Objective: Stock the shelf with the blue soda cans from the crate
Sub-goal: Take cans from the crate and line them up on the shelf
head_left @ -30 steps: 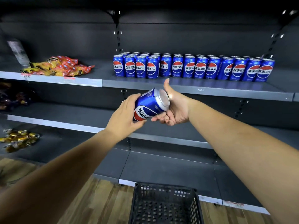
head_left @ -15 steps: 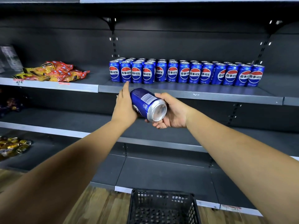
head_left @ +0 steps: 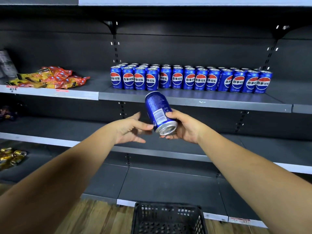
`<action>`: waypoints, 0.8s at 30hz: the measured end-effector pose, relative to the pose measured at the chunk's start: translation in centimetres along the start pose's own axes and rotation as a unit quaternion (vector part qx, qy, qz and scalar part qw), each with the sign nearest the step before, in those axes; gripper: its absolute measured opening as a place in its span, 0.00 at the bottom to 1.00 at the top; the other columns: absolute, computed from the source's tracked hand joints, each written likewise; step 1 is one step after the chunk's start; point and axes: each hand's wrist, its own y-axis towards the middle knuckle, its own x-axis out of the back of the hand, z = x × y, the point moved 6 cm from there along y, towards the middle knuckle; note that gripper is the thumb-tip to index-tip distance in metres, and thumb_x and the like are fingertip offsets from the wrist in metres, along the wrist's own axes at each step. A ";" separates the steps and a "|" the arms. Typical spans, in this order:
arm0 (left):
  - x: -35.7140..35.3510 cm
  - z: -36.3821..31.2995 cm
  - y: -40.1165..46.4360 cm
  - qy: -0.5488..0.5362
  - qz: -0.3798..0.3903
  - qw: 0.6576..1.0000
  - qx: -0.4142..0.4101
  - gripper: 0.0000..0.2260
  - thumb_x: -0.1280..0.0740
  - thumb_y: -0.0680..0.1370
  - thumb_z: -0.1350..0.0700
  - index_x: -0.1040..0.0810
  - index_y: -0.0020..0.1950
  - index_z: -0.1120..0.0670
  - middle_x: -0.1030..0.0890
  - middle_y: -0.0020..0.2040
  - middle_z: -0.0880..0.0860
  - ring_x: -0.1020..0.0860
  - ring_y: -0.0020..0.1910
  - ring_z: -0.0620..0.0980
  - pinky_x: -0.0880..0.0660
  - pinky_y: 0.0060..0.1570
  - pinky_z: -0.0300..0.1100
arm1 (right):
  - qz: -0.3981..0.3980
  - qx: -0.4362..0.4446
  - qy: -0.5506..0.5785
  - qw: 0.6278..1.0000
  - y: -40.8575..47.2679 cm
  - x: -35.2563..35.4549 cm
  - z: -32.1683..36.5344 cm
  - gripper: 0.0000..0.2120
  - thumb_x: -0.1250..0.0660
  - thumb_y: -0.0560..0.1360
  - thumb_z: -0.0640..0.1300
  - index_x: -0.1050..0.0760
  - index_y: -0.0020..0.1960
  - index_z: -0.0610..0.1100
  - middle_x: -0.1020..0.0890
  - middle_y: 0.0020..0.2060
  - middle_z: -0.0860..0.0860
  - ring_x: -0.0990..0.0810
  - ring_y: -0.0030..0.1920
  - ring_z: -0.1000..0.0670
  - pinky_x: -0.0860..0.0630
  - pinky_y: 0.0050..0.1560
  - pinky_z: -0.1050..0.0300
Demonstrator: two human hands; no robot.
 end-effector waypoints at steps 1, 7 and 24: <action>-0.2 0.0 0.0 0.007 0.005 1.000 0.001 0.59 0.17 0.48 0.54 0.42 0.75 0.48 0.19 0.56 0.52 0.21 0.55 0.51 0.26 0.50 0.53 | 0.005 0.007 0.005 1.000 0.1 0.1 0.0 0.19 0.32 0.67 0.49 0.28 0.57 0.53 0.16 0.43 0.48 0.18 0.39 0.44 0.25 0.41 0.55; -2.9 -0.8 0.0 0.028 -0.020 0.998 -0.052 0.29 0.24 0.64 0.55 0.31 0.62 0.46 0.18 0.50 0.47 0.20 0.48 0.49 0.28 0.56 0.53 | 0.031 0.021 0.064 0.997 0.4 -0.2 -0.9 0.25 0.34 0.65 0.48 0.30 0.62 0.54 0.17 0.47 0.49 0.18 0.42 0.46 0.21 0.39 0.55; -3.8 -2.7 0.3 0.101 -0.149 0.963 -0.202 0.34 0.22 0.64 0.66 0.37 0.62 0.52 0.21 0.51 0.49 0.20 0.48 0.44 0.22 0.46 0.36 | 0.031 0.019 0.099 0.994 1.2 -0.5 -1.0 0.19 0.33 0.65 0.47 0.27 0.57 0.52 0.17 0.46 0.49 0.18 0.44 0.44 0.27 0.56 0.42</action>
